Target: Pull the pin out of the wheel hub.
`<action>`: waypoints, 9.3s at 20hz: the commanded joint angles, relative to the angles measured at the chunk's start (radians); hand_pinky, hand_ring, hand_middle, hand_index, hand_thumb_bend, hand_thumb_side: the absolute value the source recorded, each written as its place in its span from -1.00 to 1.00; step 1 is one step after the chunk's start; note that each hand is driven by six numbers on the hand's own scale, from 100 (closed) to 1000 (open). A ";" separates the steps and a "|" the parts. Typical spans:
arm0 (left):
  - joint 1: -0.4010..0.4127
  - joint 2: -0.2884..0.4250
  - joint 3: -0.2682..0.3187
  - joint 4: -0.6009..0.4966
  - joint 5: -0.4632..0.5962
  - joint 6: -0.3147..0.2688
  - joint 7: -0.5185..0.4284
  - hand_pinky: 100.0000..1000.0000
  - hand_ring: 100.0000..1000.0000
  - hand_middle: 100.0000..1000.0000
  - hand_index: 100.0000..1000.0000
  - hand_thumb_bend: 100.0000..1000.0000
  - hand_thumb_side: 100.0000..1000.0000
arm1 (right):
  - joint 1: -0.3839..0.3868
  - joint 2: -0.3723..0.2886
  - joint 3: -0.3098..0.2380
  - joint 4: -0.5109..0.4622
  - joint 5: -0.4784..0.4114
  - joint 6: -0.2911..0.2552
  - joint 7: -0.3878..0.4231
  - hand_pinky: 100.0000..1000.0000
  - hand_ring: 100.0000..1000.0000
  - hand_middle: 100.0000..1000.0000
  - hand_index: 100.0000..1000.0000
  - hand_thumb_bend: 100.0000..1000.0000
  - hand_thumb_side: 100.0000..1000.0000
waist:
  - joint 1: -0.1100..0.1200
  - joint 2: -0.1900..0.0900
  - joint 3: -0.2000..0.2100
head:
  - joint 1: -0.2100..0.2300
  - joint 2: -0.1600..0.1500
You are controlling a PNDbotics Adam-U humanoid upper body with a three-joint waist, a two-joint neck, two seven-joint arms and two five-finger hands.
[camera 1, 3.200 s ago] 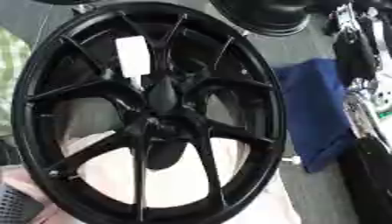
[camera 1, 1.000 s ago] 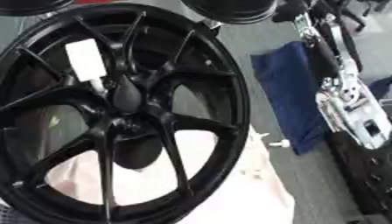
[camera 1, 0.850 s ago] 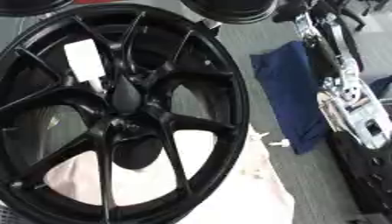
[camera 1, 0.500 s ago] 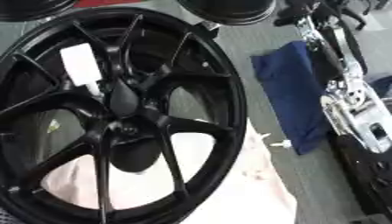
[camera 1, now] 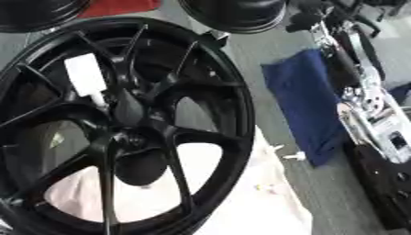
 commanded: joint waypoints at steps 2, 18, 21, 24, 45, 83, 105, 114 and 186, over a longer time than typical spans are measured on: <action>-0.092 -0.068 -0.026 0.049 0.031 0.062 -0.063 0.63 0.43 0.39 0.68 -0.31 0.31 | 0.001 -0.030 -0.002 -0.021 -0.011 0.001 0.007 0.94 0.31 0.20 0.50 -1.00 0.16 | 0.000 -0.027 0.000 | 0.003 -0.009; -0.423 -0.366 0.011 0.201 0.019 0.314 -0.545 0.63 0.38 0.34 0.68 -0.28 0.27 | -0.001 -0.011 0.002 -0.021 -0.024 0.004 0.014 0.94 0.31 0.20 0.50 -1.00 0.17 | -0.014 -0.035 0.001 | 0.074 -0.013; -0.435 -0.398 0.015 0.232 0.006 0.315 -0.551 0.64 0.38 0.35 0.69 -0.23 0.23 | -0.008 -0.009 0.006 -0.021 -0.029 0.006 0.018 0.94 0.31 0.20 0.50 -1.00 0.18 | -0.013 -0.033 -0.008 | 0.075 -0.019; -0.440 -0.419 0.007 0.256 0.009 0.307 -0.571 0.68 0.42 0.40 0.73 -0.12 0.16 | -0.012 -0.007 0.007 -0.021 -0.032 0.007 0.021 0.94 0.31 0.21 0.50 -1.00 0.18 | -0.011 -0.031 -0.016 | 0.073 -0.022; -0.422 -0.475 -0.004 0.362 -0.159 0.400 -0.556 0.71 0.48 0.44 0.74 0.19 0.06 | -0.032 0.007 0.024 -0.021 -0.037 0.021 0.040 0.96 0.32 0.21 0.50 -1.00 0.27 | 0.003 0.011 -0.042 | 0.090 -0.030; -0.397 -0.512 -0.033 0.395 -0.194 0.411 -0.578 0.54 0.16 0.05 0.42 0.15 -0.21 | -0.035 0.026 0.027 -0.021 -0.042 0.030 0.046 0.98 0.32 0.21 0.51 -1.00 0.34 | 0.007 0.027 -0.061 | 0.056 -0.045; -0.401 -0.506 -0.034 0.385 -0.225 0.430 -0.591 0.45 0.08 -0.04 0.34 -0.46 -0.66 | -0.030 0.031 0.027 -0.021 -0.045 0.031 0.051 0.99 0.32 0.21 0.51 -1.00 0.38 | 0.004 0.023 -0.054 | 0.071 -0.035; -0.400 -0.514 -0.032 0.385 -0.247 0.443 -0.579 0.36 -0.08 -0.25 0.13 -0.59 -0.83 | -0.030 0.033 0.026 -0.021 -0.049 0.030 0.051 0.99 0.33 0.22 0.52 -1.00 0.38 | 0.003 0.023 -0.056 | 0.076 -0.039; 0.442 -0.066 0.639 0.221 0.443 0.444 0.326 0.48 -0.24 -0.33 0.10 -0.42 -0.22 | -0.014 0.048 -0.015 -0.021 -0.062 -0.005 0.011 0.98 0.33 0.22 0.51 -1.00 0.32 | -0.058 -0.026 0.047 | -0.081 0.027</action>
